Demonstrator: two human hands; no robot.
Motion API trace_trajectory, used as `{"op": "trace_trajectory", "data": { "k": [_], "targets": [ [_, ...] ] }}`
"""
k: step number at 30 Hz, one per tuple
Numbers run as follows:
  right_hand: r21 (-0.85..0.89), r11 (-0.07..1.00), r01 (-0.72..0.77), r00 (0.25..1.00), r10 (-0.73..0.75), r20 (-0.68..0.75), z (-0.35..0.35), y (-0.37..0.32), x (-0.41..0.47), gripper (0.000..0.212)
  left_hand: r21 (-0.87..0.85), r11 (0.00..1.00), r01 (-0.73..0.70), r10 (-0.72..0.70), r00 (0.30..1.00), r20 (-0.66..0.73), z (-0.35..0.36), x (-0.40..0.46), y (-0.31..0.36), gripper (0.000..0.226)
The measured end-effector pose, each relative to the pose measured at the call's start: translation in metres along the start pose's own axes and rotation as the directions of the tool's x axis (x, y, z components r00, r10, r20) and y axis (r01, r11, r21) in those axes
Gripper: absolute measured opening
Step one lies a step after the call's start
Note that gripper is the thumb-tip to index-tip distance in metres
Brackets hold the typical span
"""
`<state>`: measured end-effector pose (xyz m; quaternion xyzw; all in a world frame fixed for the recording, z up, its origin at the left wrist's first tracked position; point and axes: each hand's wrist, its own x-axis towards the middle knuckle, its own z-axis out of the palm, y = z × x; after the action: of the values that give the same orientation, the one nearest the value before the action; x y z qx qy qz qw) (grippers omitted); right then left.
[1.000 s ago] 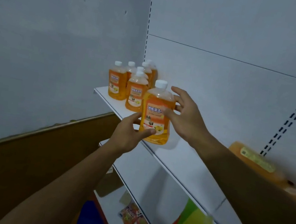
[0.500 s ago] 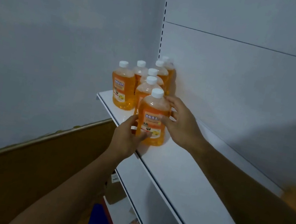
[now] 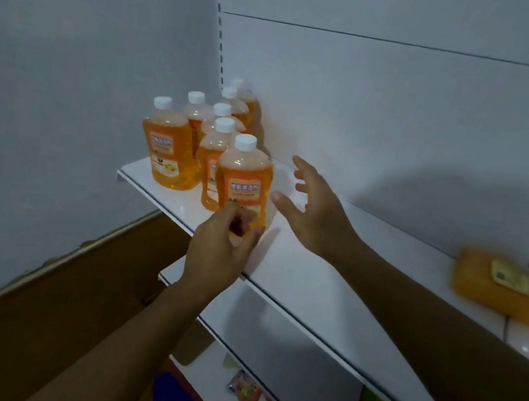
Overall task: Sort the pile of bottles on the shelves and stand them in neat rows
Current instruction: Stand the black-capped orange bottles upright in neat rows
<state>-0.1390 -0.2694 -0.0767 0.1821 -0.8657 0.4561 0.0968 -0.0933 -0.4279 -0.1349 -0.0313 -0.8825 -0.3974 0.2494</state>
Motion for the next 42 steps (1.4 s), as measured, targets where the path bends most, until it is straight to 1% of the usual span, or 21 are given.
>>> {"op": "trace_trajectory", "data": {
  "k": [3,5,7,9,12,15,19,22,24,27,30,33,35,38,40,42],
  "targets": [
    [-0.119,0.992,-0.052,0.997,0.044,-0.065,-0.021,0.001,-0.031,0.067,-0.039,0.995,-0.089,0.094,0.983,0.158,0.015,-0.01,0.014,0.025],
    [-0.182,0.98,-0.085,0.992,0.065,-0.113,-0.039,0.002,-0.054,0.069,-0.073,0.988,-0.137,0.151,0.957,0.249,0.028,-0.015,0.029,0.037],
    [-0.25,0.96,-0.124,0.982,0.083,-0.169,-0.063,0.004,-0.078,0.069,-0.099,0.981,-0.165,0.188,0.931,0.314,0.042,-0.023,0.053,0.045],
    [-0.292,0.94,-0.178,0.967,0.112,-0.228,-0.09,0.006,-0.104,0.069,-0.112,0.977,-0.182,0.211,0.909,0.36,0.058,-0.033,0.081,0.045],
    [-0.308,0.914,-0.264,0.934,0.164,-0.317,-0.138,0.01,-0.147,0.067,-0.184,0.945,-0.27,0.323,0.852,0.411,0.081,-0.053,0.124,0.042],
    [-0.33,0.879,-0.344,0.902,0.212,-0.376,-0.186,0.012,-0.191,0.065,-0.27,0.896,-0.353,0.44,0.795,0.418,0.102,-0.075,0.169,0.039],
    [-0.41,0.808,-0.422,0.874,0.244,-0.419,-0.248,0.018,-0.251,0.063,-0.322,0.86,-0.396,0.504,0.761,0.408,0.13,-0.107,0.233,0.04],
    [-0.464,0.755,-0.463,0.86,0.256,-0.442,-0.288,0.026,-0.29,0.061,-0.342,0.828,-0.444,0.56,0.697,0.448,0.151,-0.13,0.275,0.048],
    [-0.475,0.742,-0.473,0.861,0.275,-0.429,-0.309,0.032,-0.31,0.061,-0.326,0.82,-0.47,0.572,0.662,0.485,0.165,-0.142,0.291,0.057],
    [-0.503,0.723,-0.473,0.877,0.336,-0.343,-0.325,0.045,-0.329,0.069,-0.26,0.838,-0.481,0.538,0.646,0.542,0.18,-0.151,0.298,0.068],
    [-0.557,0.702,-0.444,0.895,0.372,-0.245,-0.326,0.055,-0.334,0.083,-0.217,0.872,-0.44,0.479,0.669,0.568,0.188,-0.149,0.292,0.07],
    [-0.593,0.694,-0.408,0.91,0.36,-0.205,-0.32,0.059,-0.327,0.087,-0.184,0.898,-0.4,0.43,0.704,0.565,0.192,-0.141,0.288,0.07],
    [-0.648,0.655,-0.389,0.916,0.352,-0.195,-0.317,0.061,-0.32,0.086,-0.199,0.885,-0.421,0.456,0.696,0.555,0.197,-0.135,0.288,0.07],
    [-0.704,0.593,-0.391,0.911,0.358,-0.205,-0.315,0.066,-0.309,0.085,-0.263,0.83,-0.492,0.55,0.645,0.53,0.207,-0.125,0.29,0.066],
    [-0.747,0.55,-0.375,0.916,0.346,-0.205,-0.314,0.071,-0.304,0.079,-0.293,0.804,-0.518,0.587,0.61,0.531,0.216,-0.119,0.29,0.066],
    [-0.771,0.532,-0.351,0.924,0.329,-0.193,-0.315,0.074,-0.301,0.071,-0.302,0.803,-0.514,0.589,0.601,0.541,0.226,-0.114,0.288,0.068]
  ]
}}
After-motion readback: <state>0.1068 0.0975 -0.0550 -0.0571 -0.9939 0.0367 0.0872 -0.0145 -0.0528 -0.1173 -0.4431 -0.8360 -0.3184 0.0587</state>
